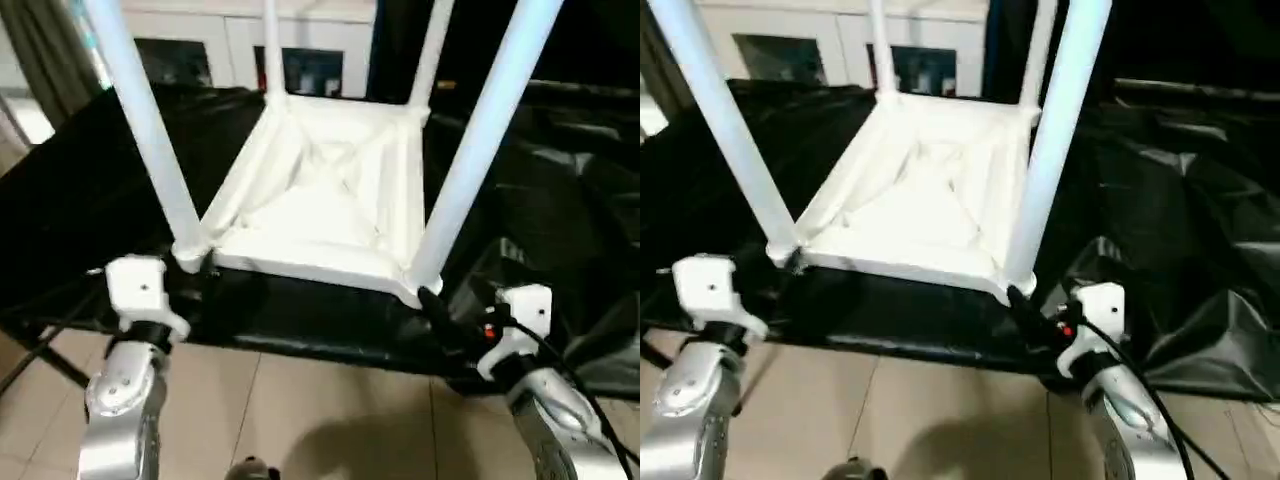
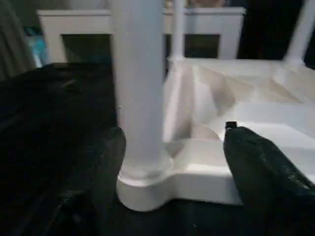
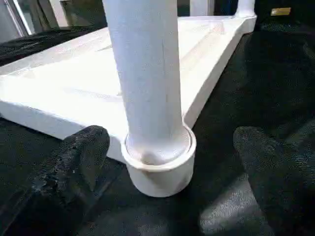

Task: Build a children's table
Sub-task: Rotate leg to tighten

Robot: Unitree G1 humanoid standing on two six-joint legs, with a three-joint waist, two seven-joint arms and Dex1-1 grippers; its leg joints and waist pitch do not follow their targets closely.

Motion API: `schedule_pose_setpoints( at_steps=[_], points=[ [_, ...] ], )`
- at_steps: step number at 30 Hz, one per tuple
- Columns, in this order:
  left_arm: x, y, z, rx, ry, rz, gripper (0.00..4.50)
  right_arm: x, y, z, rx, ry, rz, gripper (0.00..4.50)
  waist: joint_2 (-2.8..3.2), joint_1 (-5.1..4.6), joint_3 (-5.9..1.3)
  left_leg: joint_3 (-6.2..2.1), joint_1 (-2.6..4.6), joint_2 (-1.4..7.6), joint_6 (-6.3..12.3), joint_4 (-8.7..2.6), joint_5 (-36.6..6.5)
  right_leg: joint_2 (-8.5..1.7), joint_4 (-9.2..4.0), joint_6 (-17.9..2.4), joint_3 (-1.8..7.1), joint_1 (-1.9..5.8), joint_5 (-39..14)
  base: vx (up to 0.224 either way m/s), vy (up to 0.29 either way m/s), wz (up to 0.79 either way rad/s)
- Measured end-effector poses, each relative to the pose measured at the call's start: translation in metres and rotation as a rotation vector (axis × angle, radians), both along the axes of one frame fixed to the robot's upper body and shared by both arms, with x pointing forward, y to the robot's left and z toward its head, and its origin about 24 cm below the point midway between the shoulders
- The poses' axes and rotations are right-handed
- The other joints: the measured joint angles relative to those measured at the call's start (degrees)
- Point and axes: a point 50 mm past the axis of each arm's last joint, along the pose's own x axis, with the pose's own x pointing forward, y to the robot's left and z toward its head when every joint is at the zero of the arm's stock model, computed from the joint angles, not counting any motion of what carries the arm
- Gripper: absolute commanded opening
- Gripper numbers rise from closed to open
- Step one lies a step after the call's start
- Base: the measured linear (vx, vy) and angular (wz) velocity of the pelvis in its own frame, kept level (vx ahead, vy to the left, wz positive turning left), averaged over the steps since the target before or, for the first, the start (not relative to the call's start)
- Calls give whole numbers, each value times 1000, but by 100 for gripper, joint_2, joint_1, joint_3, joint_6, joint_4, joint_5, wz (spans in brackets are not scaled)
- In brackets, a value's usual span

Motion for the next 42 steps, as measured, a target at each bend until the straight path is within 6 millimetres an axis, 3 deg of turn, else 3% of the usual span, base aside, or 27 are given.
schedule_pose_setpoints(
  at_steps=[6,10,23,34,42],
  points=[
    [0,9,8,-31,-39,97,432,-5,15,10,63,-38,202,450,-114,-108,-22,33,-5,-3,34,-38,23,-8,-67,34,17,-6,45,0,0,0],
    [15,8,6,-52,-13,45,443,-5,24,11,75,-22,295,450,-220,-84,7,38,-4,-1,32,-67,40,-7,-67,32,10,-18,48,0,0,0],
    [76,28,-5,-11,153,34,443,20,77,23,62,-50,561,450,-284,-95,19,47,-38,-4,64,-67,68,-9,-75,33,18,-47,66,0,0,0],
    [95,33,8,-121,124,82,362,36,89,23,27,-65,609,450,-315,5,20,65,-64,4,65,-66,85,-12,-43,22,20,-96,74,0,0,0],
    [99,29,15,-132,96,70,282,42,93,16,28,-43,635,450,-473,39,71,96,-63,23,61,-67,90,-13,-38,19,21,-106,75,0,0,0]
  ],
)
